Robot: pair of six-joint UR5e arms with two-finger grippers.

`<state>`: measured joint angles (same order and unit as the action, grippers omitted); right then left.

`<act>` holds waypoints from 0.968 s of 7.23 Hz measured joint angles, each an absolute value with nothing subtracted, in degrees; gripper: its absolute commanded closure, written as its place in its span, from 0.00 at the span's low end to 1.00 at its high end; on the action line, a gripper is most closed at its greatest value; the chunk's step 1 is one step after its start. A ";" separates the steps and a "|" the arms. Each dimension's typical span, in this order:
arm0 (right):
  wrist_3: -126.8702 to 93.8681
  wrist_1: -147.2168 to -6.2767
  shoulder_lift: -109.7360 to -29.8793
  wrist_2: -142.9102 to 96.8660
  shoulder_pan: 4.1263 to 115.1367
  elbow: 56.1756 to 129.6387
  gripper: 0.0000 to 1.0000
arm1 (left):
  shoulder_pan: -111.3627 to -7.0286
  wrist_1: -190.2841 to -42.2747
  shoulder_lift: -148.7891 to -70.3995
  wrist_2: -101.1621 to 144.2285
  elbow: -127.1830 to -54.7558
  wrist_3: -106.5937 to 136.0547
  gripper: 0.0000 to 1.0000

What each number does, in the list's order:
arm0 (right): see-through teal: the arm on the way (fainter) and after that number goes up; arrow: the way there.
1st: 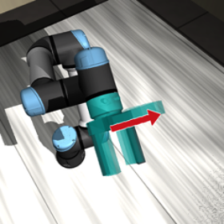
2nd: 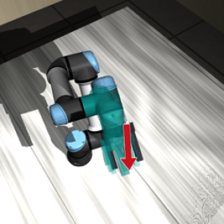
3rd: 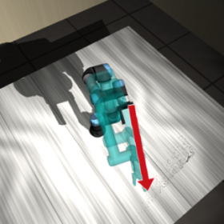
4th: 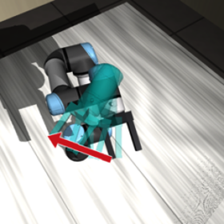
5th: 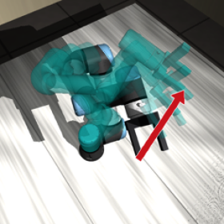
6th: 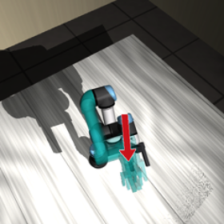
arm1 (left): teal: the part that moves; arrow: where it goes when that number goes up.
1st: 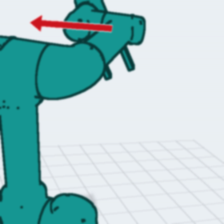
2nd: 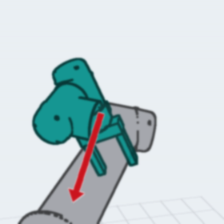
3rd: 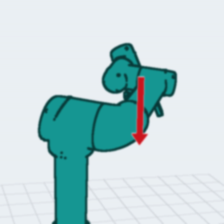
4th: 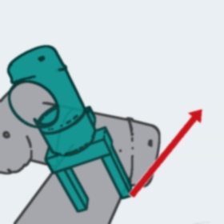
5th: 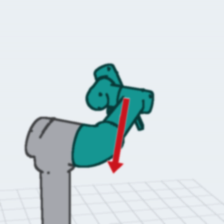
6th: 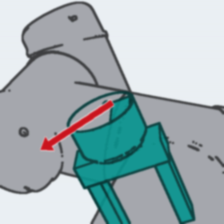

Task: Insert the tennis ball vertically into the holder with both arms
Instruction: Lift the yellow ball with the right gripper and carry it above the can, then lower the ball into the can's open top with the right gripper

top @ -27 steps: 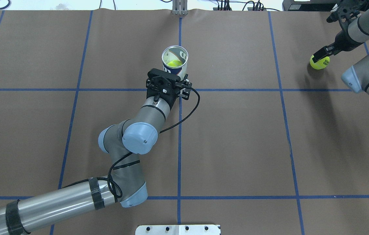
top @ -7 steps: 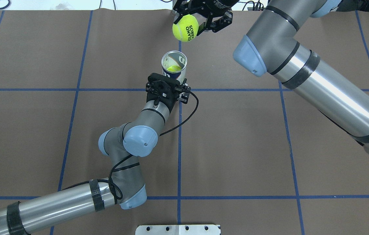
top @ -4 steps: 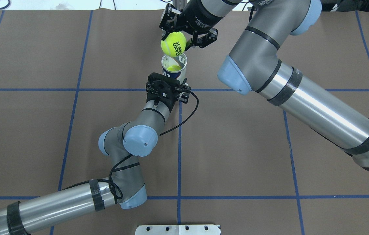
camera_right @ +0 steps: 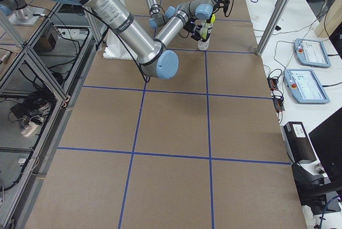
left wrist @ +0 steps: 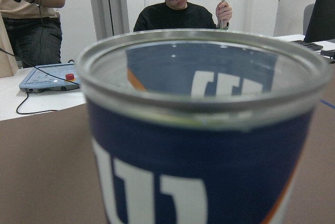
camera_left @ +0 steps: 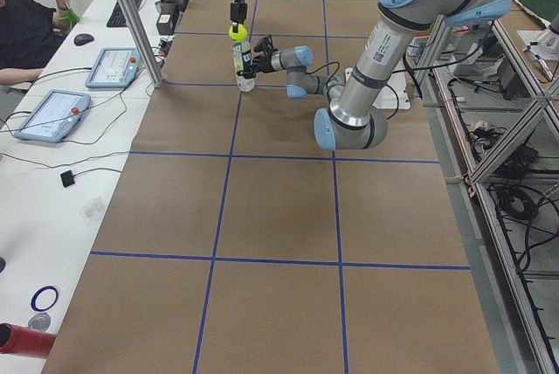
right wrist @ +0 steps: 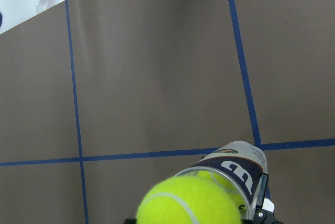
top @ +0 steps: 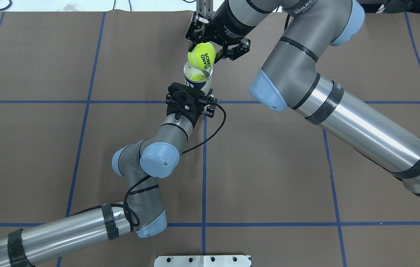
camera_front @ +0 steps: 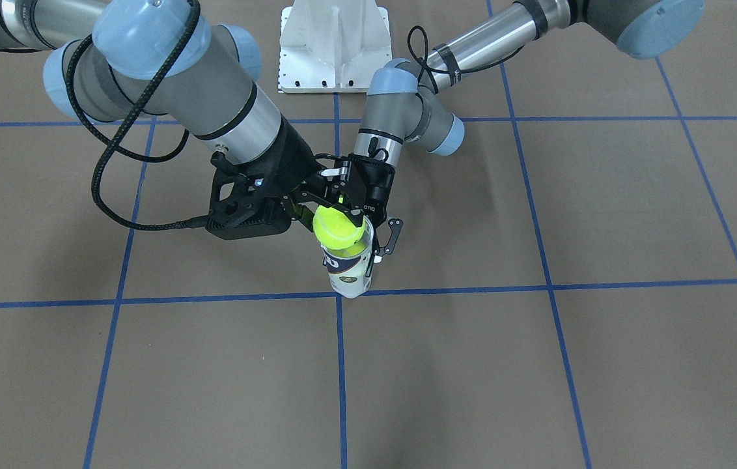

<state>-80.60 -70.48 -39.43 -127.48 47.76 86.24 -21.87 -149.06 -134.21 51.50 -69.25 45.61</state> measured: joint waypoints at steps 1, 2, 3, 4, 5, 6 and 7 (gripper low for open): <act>-80.60 -70.49 -39.45 -127.33 47.61 86.23 1.00 | -21.88 -149.06 -134.21 51.50 -69.26 45.61 0.26; -80.60 -70.49 -39.42 -126.89 47.26 86.17 0.49 | -21.87 -149.06 -134.21 51.51 -69.25 45.64 0.25; -80.54 -70.49 -39.35 -126.28 46.81 86.06 0.02 | -21.84 -149.06 -134.18 51.50 -69.21 45.65 0.00; -80.38 -70.49 -39.35 -125.71 46.52 86.01 0.01 | -21.81 -148.99 -134.13 51.50 -69.16 45.56 0.00; -80.25 -70.49 -39.41 -125.15 46.34 86.11 0.01 | -21.74 -148.83 -133.99 51.50 -69.12 45.41 0.00; -80.17 -70.49 -39.43 -124.77 46.28 86.23 0.01 | -21.64 -148.75 -133.86 51.50 -69.10 45.39 0.00; -80.11 -70.49 -39.46 -124.62 46.26 86.27 0.01 | -21.52 -148.73 -133.86 51.50 -69.08 45.41 0.00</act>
